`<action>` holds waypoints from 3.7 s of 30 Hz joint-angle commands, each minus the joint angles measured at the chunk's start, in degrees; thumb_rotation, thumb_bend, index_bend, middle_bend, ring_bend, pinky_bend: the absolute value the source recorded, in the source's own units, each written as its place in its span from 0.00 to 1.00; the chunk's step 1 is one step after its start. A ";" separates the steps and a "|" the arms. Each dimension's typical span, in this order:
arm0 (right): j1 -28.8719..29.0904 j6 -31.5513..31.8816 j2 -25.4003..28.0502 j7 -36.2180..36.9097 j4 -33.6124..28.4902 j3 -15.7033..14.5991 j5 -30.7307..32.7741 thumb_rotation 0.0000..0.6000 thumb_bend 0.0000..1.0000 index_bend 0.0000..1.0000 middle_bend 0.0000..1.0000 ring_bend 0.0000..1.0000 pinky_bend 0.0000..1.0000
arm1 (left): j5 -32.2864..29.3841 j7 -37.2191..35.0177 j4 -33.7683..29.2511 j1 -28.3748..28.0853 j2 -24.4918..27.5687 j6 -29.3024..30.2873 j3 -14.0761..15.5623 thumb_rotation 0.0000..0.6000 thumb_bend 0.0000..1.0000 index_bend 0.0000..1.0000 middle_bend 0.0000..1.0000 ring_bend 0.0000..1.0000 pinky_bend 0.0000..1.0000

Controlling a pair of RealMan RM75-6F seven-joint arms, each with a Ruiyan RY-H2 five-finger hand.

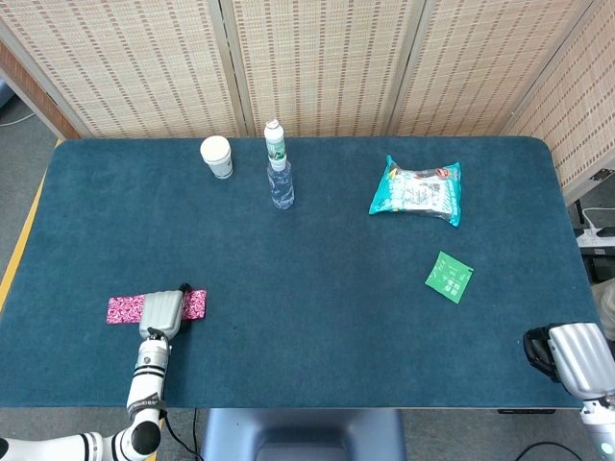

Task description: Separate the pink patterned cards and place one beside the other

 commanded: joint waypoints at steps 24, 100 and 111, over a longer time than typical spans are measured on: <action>0.14 -0.34 -0.07 -0.35 -0.09 0.00 0.19 1.00 0.70 1.00 0.92 0.88 0.98 | 5.29 -2.47 -3.19 2.06 2.51 2.92 2.53 1.00 0.35 0.39 1.00 1.00 1.00; 0.47 -1.19 -0.57 -1.63 -0.28 -0.10 0.51 1.00 0.70 1.00 0.93 0.88 0.98 | 28.71 -13.00 -20.31 18.64 21.09 8.04 13.53 1.00 0.28 0.18 1.00 1.00 1.00; 0.71 -1.67 -0.94 -2.20 -0.17 0.25 1.24 1.00 0.70 1.00 0.92 0.88 0.98 | 41.36 -24.47 -10.52 21.12 27.30 16.16 12.32 1.00 0.30 0.31 0.52 0.56 0.59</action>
